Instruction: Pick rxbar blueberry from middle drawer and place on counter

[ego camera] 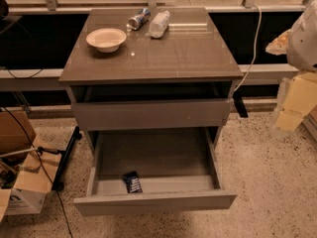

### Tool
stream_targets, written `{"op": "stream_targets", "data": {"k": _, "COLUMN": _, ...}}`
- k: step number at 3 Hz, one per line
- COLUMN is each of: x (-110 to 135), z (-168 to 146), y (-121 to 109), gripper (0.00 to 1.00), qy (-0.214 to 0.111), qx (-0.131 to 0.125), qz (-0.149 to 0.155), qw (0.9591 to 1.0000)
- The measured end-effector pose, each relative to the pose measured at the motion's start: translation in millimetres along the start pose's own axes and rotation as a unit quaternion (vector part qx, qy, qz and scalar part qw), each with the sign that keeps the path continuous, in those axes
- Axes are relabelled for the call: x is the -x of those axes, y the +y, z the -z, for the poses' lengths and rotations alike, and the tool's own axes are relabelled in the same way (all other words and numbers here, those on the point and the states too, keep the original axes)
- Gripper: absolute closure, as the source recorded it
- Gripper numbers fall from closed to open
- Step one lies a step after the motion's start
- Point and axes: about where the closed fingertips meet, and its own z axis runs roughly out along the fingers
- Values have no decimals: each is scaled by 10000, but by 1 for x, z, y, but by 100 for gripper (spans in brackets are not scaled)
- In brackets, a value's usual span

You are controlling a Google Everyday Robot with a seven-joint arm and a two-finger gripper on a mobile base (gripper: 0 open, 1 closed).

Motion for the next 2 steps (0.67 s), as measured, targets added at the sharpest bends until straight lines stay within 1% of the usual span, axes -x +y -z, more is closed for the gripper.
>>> {"op": "stream_targets", "data": {"k": 1, "x": 0, "z": 0, "y": 0, "gripper": 0, "qy": 0, "qx": 0, "qz": 0, "qw": 10000}}
{"op": "stream_targets", "data": {"k": 2, "x": 8, "z": -21, "y": -14, "gripper": 0, "qy": -166, "qx": 52, "qz": -650, "qw": 9977}}
